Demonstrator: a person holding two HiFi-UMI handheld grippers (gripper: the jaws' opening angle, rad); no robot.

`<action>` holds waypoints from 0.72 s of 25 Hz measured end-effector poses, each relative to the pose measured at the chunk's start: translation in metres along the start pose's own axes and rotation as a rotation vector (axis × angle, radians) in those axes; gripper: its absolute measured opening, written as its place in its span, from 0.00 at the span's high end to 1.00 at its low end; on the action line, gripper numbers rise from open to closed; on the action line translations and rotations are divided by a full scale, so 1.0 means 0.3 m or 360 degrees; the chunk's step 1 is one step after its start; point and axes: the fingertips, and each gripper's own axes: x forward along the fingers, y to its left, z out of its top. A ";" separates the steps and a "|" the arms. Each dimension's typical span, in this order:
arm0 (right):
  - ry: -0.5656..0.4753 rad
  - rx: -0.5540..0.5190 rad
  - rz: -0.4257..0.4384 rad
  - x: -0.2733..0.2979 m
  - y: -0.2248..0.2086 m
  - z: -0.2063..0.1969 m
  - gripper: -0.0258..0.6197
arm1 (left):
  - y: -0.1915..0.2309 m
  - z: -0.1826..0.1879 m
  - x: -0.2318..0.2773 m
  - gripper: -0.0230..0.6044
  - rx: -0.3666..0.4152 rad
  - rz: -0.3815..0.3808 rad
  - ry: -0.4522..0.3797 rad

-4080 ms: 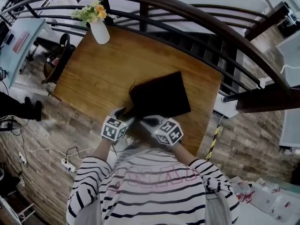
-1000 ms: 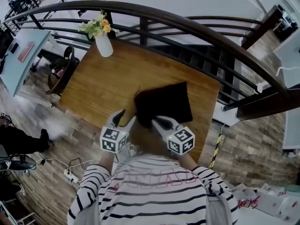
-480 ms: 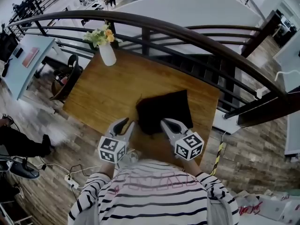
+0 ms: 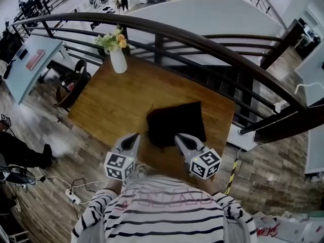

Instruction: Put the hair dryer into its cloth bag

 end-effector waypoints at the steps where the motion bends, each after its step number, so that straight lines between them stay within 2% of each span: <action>1: 0.0004 0.0000 -0.0004 -0.002 0.000 -0.002 0.96 | -0.002 0.000 0.000 0.96 0.0003 0.0000 0.0001; 18: 0.0037 -0.0050 -0.0083 0.015 -0.007 -0.028 0.96 | -0.014 -0.016 0.000 0.96 0.0021 -0.0025 0.0028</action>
